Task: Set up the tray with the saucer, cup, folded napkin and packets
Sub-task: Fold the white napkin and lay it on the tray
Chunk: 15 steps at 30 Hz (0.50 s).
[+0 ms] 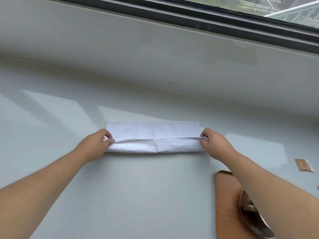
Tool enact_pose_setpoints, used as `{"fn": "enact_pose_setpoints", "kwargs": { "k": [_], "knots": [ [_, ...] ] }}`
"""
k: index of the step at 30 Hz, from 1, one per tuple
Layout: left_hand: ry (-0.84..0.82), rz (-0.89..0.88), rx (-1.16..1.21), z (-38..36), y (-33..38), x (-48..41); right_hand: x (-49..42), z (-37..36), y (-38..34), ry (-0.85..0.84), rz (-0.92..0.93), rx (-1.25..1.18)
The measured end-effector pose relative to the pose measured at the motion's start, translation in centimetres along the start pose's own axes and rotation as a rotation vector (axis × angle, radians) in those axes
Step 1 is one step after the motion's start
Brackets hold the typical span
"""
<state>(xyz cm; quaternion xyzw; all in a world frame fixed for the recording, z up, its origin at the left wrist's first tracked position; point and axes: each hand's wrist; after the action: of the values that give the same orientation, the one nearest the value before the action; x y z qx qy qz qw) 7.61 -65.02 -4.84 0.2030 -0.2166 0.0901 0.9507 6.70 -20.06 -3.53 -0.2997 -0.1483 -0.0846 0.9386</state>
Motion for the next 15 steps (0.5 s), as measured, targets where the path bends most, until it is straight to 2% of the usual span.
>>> {"fn": "enact_pose_setpoints", "kwargs": {
  "k": [2,7,9,15],
  "knots": [
    [-0.062,0.018,0.115,0.8,0.1,-0.9,-1.1,0.1,0.0,0.023,-0.017,-0.032],
    [-0.261,0.083,0.225,2.1,0.0,-3.2,-3.8,-0.1,0.0,0.087,-0.078,-0.122],
    [-0.244,0.111,0.330,2.1,-0.1,-4.0,-4.9,-0.3,-0.3,0.106,-0.103,-0.164],
    [-0.146,0.168,0.280,1.6,0.2,-6.2,-7.6,-0.4,-1.3,0.126,-0.118,-0.203]
  ]
}}
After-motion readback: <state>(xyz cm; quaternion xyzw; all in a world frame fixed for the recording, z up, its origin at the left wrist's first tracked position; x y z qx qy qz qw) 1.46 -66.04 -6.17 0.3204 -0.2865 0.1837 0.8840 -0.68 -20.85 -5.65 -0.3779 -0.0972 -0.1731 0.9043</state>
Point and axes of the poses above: each hand's wrist, its own x-axis away from the middle knuckle, its own z-axis out of the back of the hand, y = z × x, and after that the axes turned 11 degrees about -x, right-handed
